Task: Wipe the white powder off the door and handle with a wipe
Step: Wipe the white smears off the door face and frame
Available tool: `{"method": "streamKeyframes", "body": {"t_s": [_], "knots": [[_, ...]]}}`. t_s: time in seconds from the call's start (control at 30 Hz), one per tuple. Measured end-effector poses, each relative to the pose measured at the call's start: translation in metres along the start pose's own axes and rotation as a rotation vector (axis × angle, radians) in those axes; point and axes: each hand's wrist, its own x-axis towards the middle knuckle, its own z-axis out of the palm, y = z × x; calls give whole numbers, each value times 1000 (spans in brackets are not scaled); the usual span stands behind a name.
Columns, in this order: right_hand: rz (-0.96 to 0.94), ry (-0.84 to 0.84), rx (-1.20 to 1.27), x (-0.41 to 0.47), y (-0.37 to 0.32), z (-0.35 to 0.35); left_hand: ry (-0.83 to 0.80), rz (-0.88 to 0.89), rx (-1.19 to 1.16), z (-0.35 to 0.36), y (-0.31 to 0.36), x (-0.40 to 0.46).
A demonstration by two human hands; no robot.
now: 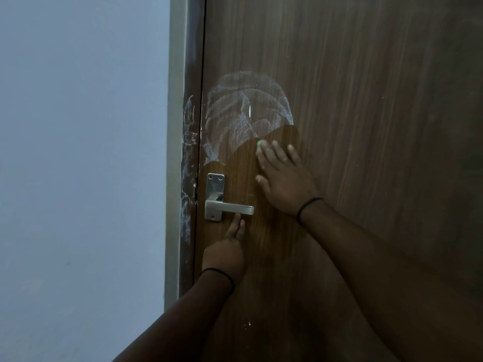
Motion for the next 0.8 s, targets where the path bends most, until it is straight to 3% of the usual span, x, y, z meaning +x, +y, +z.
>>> {"method": "streamKeyframes", "body": {"t_s": [0.07, 0.2, 0.33, 0.53, 0.8], "knots": [[-22, -34, -22, -15, 12, 2, -13, 9, -2, -2, -2, 0], [144, -9, -12, -23, 52, -1, -4, 6, 2, -1, -1, 0], [156, -11, 51, -50, 44, 18, 6, -11, 7, 2, 4, -1], [89, -238, 113, -159, 8, 76, 5, 3, 19, 0, 5, -2], [224, 24, 81, -24, 48, 15, -9, 25, 69, -10, 12, -2]]}}
